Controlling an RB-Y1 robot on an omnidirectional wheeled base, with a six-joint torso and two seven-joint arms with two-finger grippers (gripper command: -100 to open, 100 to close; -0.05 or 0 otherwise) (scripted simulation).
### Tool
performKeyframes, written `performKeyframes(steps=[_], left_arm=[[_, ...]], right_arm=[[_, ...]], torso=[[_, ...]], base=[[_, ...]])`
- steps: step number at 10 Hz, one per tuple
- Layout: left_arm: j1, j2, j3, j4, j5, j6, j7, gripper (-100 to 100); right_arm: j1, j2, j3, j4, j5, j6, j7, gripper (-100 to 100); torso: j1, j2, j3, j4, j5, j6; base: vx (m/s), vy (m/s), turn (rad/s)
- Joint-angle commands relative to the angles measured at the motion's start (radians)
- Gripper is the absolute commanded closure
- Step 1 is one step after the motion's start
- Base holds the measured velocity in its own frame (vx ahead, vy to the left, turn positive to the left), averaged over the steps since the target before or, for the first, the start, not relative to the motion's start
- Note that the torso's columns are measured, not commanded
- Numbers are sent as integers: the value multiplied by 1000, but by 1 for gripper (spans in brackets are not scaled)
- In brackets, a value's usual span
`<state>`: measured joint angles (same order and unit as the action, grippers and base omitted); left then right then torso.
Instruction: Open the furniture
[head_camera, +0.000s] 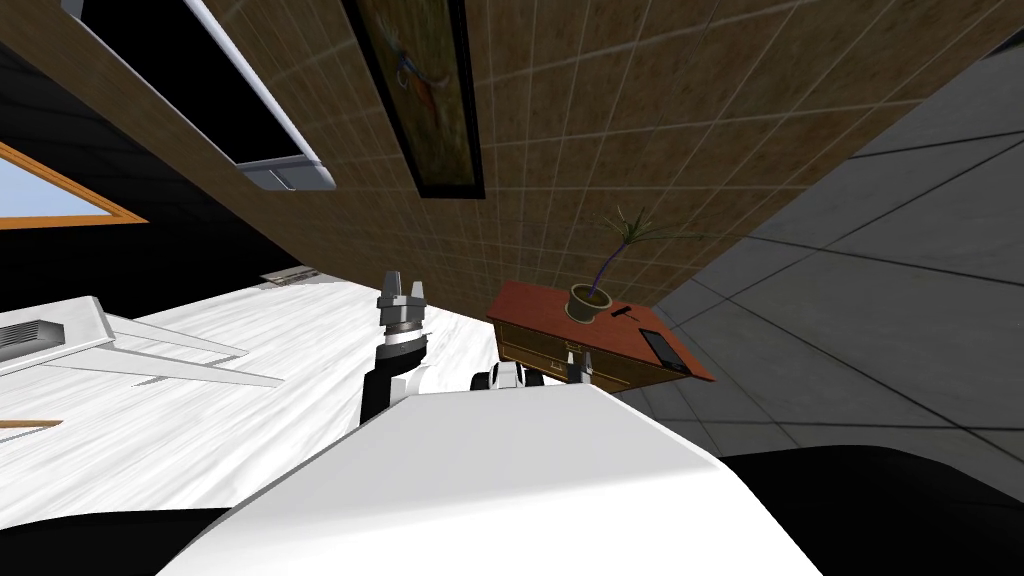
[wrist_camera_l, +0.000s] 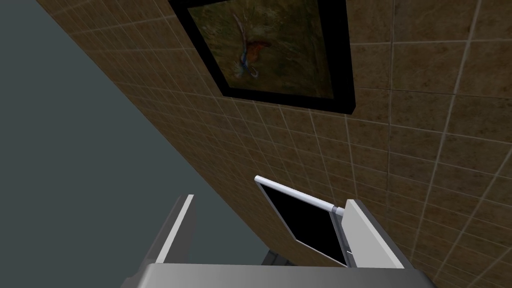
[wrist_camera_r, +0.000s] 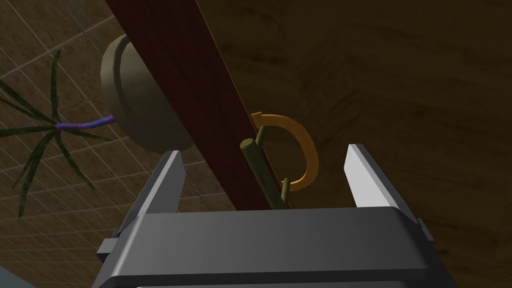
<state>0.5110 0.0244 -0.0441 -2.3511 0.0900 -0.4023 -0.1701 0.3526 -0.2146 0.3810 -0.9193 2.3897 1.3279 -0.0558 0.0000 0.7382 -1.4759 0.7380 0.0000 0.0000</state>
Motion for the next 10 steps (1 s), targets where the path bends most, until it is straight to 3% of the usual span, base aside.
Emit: performKeyframes(steps=[1,3,4,5,10], left_arm=[[0,0,0,0,0,0,0,0],[0,0,0,0,0,0,0,0],[0,0,0,0,0,0,0,0],[0,0,0,0,0,0,0,0],[0,0,0,0,0,0,0,0]], right_arm=[[-5,23,8,57,15,44,-17,100],[-9,37,12,90,23,69,-26,100],[-6,32,11,77,21,59,-22,100],[3,20,10,51,22,44,-15,-100],[31,-17,5,-31,20,-10,9,-100]], torso=[[0,0,0,0,0,0],[-1,-1,-1,0,0,0],[0,-1,-1,0,0,0],[0,-1,0,0,0,0],[0,0,0,0,0,0]], base=[[-4,-4,14],[0,0,0],[0,0,0],[-7,20,10],[-9,42,8]])
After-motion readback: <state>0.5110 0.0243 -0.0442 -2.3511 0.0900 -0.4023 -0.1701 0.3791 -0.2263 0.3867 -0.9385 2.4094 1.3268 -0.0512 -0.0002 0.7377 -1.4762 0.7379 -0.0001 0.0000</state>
